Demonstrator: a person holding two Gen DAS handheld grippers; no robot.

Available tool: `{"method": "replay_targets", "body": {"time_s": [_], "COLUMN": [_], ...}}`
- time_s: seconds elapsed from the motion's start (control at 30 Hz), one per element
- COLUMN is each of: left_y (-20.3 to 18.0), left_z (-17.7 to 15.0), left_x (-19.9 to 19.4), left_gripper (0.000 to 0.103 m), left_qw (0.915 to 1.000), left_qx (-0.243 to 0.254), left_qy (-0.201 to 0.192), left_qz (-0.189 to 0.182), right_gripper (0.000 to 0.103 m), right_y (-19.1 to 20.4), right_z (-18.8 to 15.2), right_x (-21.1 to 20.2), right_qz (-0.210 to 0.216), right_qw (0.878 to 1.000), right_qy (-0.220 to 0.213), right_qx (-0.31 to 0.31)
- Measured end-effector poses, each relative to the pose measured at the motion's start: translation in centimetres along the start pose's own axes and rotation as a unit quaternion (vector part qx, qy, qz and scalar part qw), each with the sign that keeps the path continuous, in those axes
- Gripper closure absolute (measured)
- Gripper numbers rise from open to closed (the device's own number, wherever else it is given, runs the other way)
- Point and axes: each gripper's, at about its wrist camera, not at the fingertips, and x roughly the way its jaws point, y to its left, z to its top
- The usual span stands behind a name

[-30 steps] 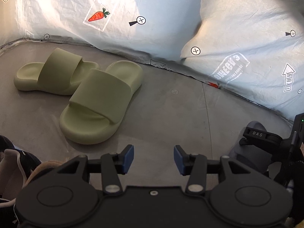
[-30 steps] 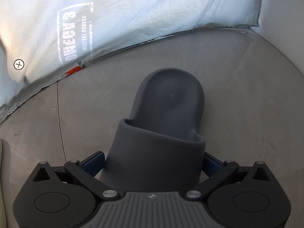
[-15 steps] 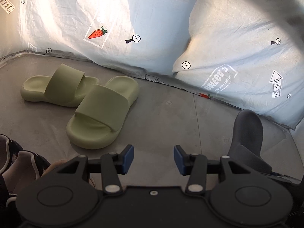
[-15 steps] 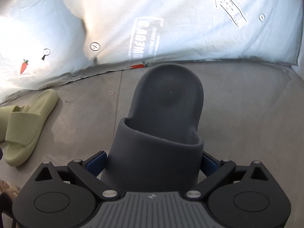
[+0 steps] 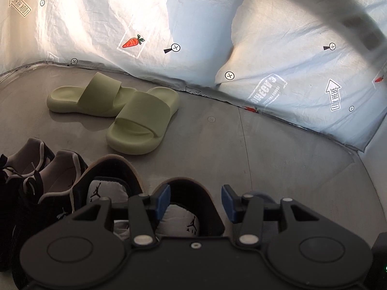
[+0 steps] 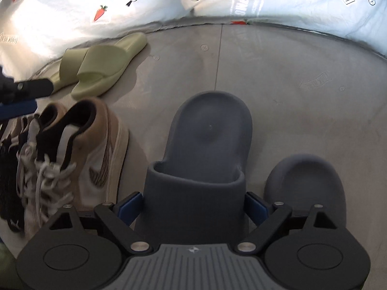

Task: Organize scattered shoes
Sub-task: 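Carry the second dark grey slide beside the first and lower it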

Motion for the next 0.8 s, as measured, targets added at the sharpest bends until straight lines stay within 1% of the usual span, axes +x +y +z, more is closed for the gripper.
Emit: {"method": "replay_targets", "body": {"time_s": [0.17,0.27,0.43,0.53,0.6,0.67,0.73,0.8], "left_y": [0.8,1.2,1.2,1.0,0.8,0.7,0.5,0.4], "left_z": [-1.5,-2.1,-2.6,-2.8,-3.0,-3.1,-3.3,-3.5], "left_x": [-1.3,-1.9,-2.3,-2.4,-2.5,-2.4,-2.3,-2.1], "left_gripper": [0.055,0.055,0.055,0.054,0.054,0.053,0.053,0.053], "left_qw": [1.0000,1.0000,0.9999,0.9999,0.9999,0.9998,0.9997,0.9996], "left_qx": [-0.003,-0.007,-0.008,-0.007,-0.002,0.002,0.005,0.011], "left_qy": [0.004,0.007,0.008,0.009,0.008,0.009,0.013,0.018], "left_qz": [0.000,-0.004,-0.009,-0.013,-0.014,-0.017,-0.019,-0.018], "right_gripper": [0.013,0.013,0.011,0.003,0.001,0.000,0.000,0.000], "right_y": [1.2,2.0,0.9,0.2,-0.3,-3.1,-6.6,-9.4], "right_z": [-1.8,-2.8,-3.6,-4.0,-4.3,-5.1,-6.9,-8.9], "right_x": [-0.7,-1.1,-4.3,-6.3,-7.7,-8.7,-8.8,-8.5], "right_qz": [0.010,0.023,0.024,0.024,0.024,0.000,-0.016,-0.034], "right_qw": [1.000,1.000,0.998,0.996,0.994,0.995,0.997,0.998], "right_qy": [0.004,0.006,-0.047,-0.081,-0.104,-0.104,-0.081,-0.057], "right_qx": [-0.008,-0.020,-0.029,-0.034,-0.037,-0.014,-0.001,0.005]}}
